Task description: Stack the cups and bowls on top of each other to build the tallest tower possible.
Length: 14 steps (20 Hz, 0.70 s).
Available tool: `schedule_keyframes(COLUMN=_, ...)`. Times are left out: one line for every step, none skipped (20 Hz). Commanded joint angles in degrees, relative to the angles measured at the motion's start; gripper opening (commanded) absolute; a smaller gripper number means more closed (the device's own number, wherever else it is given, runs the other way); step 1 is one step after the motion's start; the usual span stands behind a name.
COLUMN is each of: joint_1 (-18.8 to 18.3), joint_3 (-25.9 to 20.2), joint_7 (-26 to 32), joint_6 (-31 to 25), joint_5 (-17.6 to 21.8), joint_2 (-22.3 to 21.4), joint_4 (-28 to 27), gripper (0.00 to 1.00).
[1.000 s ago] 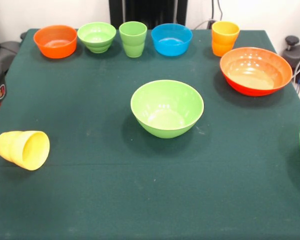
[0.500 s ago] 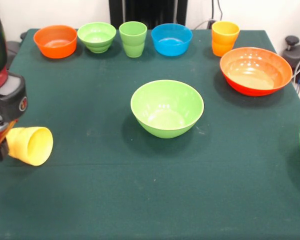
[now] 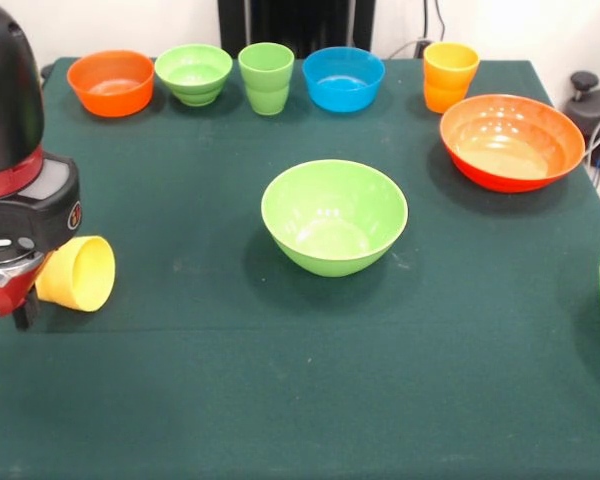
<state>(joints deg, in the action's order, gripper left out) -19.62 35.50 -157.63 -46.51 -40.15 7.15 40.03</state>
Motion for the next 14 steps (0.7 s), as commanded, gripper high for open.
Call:
schedule_keyframes(joint_1=1.5, joint_3=-3.5, joint_7=-12.0, joint_6=-3.3, joint_5=-0.5, joint_2=1.3, joint_4=-1.7, gripper=0.00)
schedule_keyframes(joint_1=1.5, joint_3=-3.4, joint_7=-11.9, joint_6=-3.4, joint_5=-0.5, joint_2=1.3, joint_4=-1.8, gripper=0.00)
schedule_keyframes(joint_1=1.4, joint_3=-3.3, joint_7=-11.8, joint_6=-3.3, joint_5=-0.4, joint_2=1.4, joint_4=-1.9, gripper=0.00)
schedule_keyframes(joint_1=1.4, joint_3=-3.4, joint_7=-11.6, joint_6=-3.2, joint_5=-0.4, joint_2=1.4, joint_4=-1.9, gripper=0.00)
schedule_keyframes(joint_1=1.2, joint_3=-3.3, joint_7=-11.3, joint_6=-3.3, joint_5=-0.3, joint_2=1.5, joint_4=-2.1, gripper=0.00)
schedule_keyframes(joint_1=1.1, joint_3=-3.2, joint_7=-11.1, joint_6=-3.4, joint_5=-0.2, joint_2=1.6, joint_4=-2.3, gripper=0.00)
schedule_keyframes(joint_1=0.9, joint_3=-3.3, joint_7=-10.8, joint_6=-3.3, joint_5=-0.2, joint_2=1.6, joint_4=-2.3, gripper=0.00)
schedule_keyframes(joint_1=0.9, joint_3=-3.5, joint_7=-10.4, joint_6=-3.1, joint_5=-0.1, joint_2=1.2, joint_4=-1.6, gripper=0.00)
schedule_keyframes(joint_1=1.0, joint_3=-3.5, joint_7=-10.3, joint_6=-3.1, joint_5=0.0, joint_2=1.0, joint_4=-1.4, gripper=0.00)
schedule_keyframes(joint_1=1.2, joint_3=-3.2, joint_7=-10.2, joint_6=-3.1, joint_5=0.3, joint_2=0.6, joint_4=-0.9, gripper=0.00)
schedule_keyframes(joint_1=1.4, joint_3=-3.0, joint_7=-10.2, joint_6=-3.1, joint_5=0.5, joint_2=0.1, joint_4=-0.4, gripper=0.00)
schedule_keyframes(joint_1=2.0, joint_3=-2.9, joint_7=-10.3, joint_6=-2.8, joint_5=0.7, joint_2=-0.5, joint_4=0.6, gripper=0.00)
schedule_keyframes(joint_1=2.5, joint_3=-2.6, joint_7=-10.7, joint_6=-2.7, joint_5=0.9, joint_2=-0.8, joint_4=1.1, gripper=0.00)
schedule_keyframes(joint_1=3.1, joint_3=-2.4, joint_7=-11.0, joint_6=-2.4, joint_5=1.0, joint_2=-1.4, joint_4=2.1, gripper=0.00)
